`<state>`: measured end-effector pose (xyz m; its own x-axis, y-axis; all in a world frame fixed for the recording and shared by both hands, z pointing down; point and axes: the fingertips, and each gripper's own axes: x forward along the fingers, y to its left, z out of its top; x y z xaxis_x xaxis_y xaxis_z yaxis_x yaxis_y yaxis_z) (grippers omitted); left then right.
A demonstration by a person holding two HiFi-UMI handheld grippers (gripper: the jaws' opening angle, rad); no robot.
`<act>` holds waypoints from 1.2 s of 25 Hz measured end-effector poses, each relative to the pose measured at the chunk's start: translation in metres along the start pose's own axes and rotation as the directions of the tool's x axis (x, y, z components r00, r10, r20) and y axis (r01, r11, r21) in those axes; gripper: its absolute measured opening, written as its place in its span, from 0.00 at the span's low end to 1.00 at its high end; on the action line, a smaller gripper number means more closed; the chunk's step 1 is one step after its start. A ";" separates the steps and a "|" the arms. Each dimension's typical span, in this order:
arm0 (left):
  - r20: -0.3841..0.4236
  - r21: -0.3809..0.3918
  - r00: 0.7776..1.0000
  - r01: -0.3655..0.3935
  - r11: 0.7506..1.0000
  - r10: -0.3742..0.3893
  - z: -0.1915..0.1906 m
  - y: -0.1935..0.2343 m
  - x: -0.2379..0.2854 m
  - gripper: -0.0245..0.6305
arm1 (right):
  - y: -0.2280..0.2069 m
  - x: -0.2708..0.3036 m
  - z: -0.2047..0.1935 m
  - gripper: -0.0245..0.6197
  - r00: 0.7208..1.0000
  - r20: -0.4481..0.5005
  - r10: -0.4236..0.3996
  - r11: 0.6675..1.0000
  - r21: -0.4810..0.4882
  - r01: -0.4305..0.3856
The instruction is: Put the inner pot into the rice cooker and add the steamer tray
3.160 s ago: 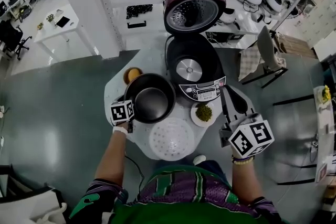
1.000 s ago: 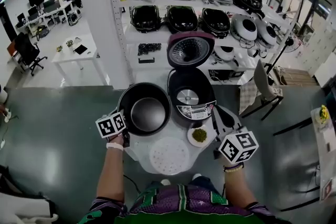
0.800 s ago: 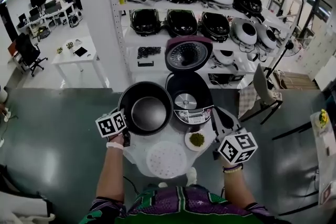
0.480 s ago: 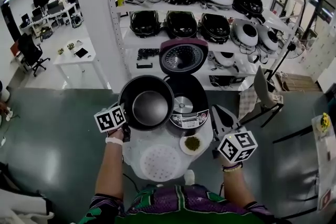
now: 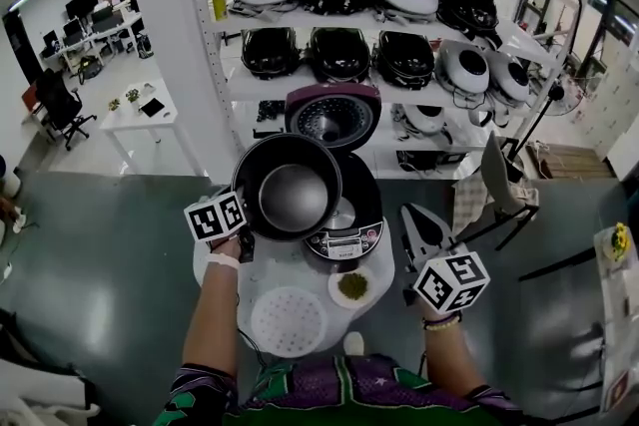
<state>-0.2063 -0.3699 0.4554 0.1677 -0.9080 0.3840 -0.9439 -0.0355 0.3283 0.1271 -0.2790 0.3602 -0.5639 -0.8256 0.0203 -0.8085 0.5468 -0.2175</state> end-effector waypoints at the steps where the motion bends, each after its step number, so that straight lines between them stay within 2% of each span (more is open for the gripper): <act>1: 0.001 0.003 1.000 0.003 1.000 -0.003 0.001 -0.006 0.005 0.09 | -0.005 0.000 -0.001 0.05 1.000 -0.002 0.002 1.000 0.004 -0.002; 13: -0.026 0.032 1.000 0.015 0.999 -0.014 -0.014 -0.059 0.057 0.09 | -0.061 -0.009 -0.015 0.05 1.000 -0.016 0.004 1.000 0.030 -0.003; 23: -0.068 0.031 0.998 -0.001 1.000 0.003 -0.040 -0.082 0.101 0.09 | -0.111 -0.007 -0.036 0.05 0.999 -0.052 0.003 0.998 0.057 0.000; 30: -0.102 0.031 0.995 -0.019 0.999 0.022 -0.060 -0.092 0.125 0.10 | -0.130 -0.004 -0.044 0.05 0.997 -0.074 0.025 0.998 0.060 -0.020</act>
<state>-0.0817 -0.4555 0.5252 0.1750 -0.8614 0.4768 -0.9552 -0.0313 0.2942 0.2272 -0.3404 0.4308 -0.5947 -0.7992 0.0870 -0.7852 0.5542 -0.2761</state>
